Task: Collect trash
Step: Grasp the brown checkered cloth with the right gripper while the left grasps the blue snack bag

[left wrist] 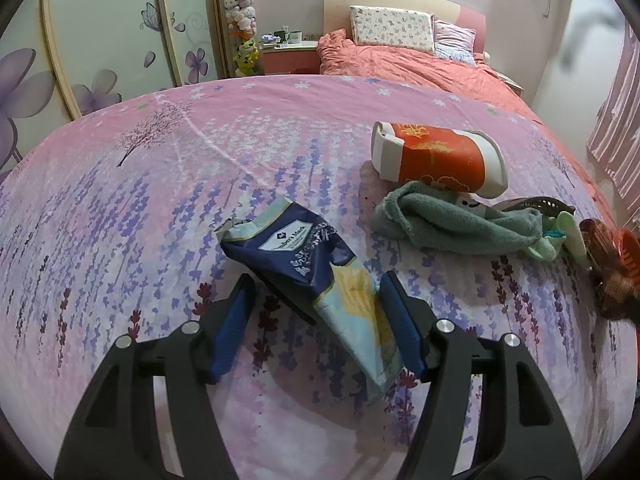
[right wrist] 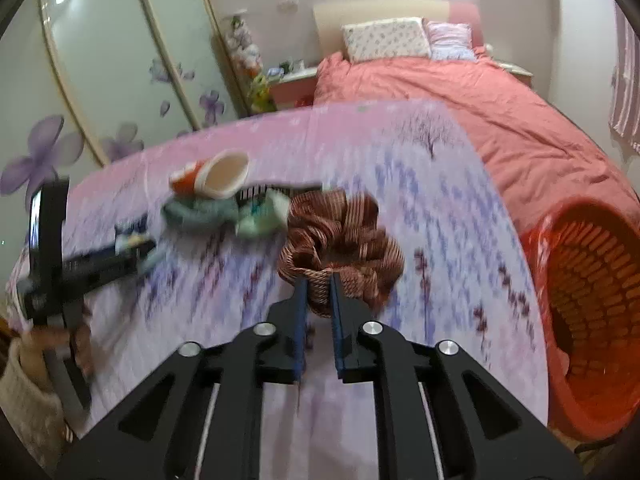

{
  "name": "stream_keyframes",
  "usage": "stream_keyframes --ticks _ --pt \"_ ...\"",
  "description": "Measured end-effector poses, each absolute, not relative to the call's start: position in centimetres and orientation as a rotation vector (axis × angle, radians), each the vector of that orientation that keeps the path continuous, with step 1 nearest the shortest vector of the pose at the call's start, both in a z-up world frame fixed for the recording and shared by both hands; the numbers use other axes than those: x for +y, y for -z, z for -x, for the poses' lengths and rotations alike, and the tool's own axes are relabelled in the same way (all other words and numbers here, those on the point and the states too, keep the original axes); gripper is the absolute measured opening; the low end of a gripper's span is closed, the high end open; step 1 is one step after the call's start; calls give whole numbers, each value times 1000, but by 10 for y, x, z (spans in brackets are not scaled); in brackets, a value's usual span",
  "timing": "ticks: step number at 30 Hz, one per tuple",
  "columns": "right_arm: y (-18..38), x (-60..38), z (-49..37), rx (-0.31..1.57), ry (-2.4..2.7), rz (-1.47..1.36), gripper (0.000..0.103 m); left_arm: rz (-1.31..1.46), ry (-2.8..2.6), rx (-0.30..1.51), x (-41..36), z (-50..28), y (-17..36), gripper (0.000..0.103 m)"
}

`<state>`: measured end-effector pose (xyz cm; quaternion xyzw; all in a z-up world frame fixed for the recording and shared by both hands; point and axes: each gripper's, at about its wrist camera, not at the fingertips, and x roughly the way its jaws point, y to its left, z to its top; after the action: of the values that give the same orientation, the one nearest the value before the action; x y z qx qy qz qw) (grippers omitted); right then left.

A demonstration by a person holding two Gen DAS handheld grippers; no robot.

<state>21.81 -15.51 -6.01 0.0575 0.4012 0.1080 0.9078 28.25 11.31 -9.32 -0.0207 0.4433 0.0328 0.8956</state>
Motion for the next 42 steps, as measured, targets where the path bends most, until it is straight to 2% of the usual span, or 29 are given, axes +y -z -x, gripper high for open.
stream_keyframes --ticks 1,3,5,8,13,14,15,16,19,31,34,39,42 --pt "61 -155 -217 825 -221 -114 45 43 -68 919 113 -283 93 65" --pt "59 -153 -217 805 -190 -97 72 43 -68 919 113 -282 93 65" --pt "58 -152 -219 792 -175 -89 74 43 -68 919 113 -282 93 65" --pt "61 -150 -230 807 -168 -100 81 42 -69 919 113 -283 93 65" --pt "77 -150 -253 851 -107 -108 80 43 -68 919 113 -283 93 65" --pt "79 -149 -257 856 -97 -107 75 43 -68 919 113 -282 93 65" --pt "81 -149 -260 867 -92 -104 57 42 -68 919 113 -282 93 65" --pt "84 -149 -263 884 -93 -109 47 43 -68 919 113 -282 93 66" --pt "85 -156 -255 878 -91 -113 34 43 -67 919 113 -282 93 66" --pt "91 -156 -235 880 -11 10 32 67 -18 909 116 -278 94 71" --pt "91 -156 -235 881 -17 -3 33 120 11 898 124 -267 92 77" --pt "90 -159 -234 881 -22 -13 33 131 18 901 123 -260 90 78" --pt "91 -161 -234 882 -22 -9 33 126 -11 910 118 -263 88 83"
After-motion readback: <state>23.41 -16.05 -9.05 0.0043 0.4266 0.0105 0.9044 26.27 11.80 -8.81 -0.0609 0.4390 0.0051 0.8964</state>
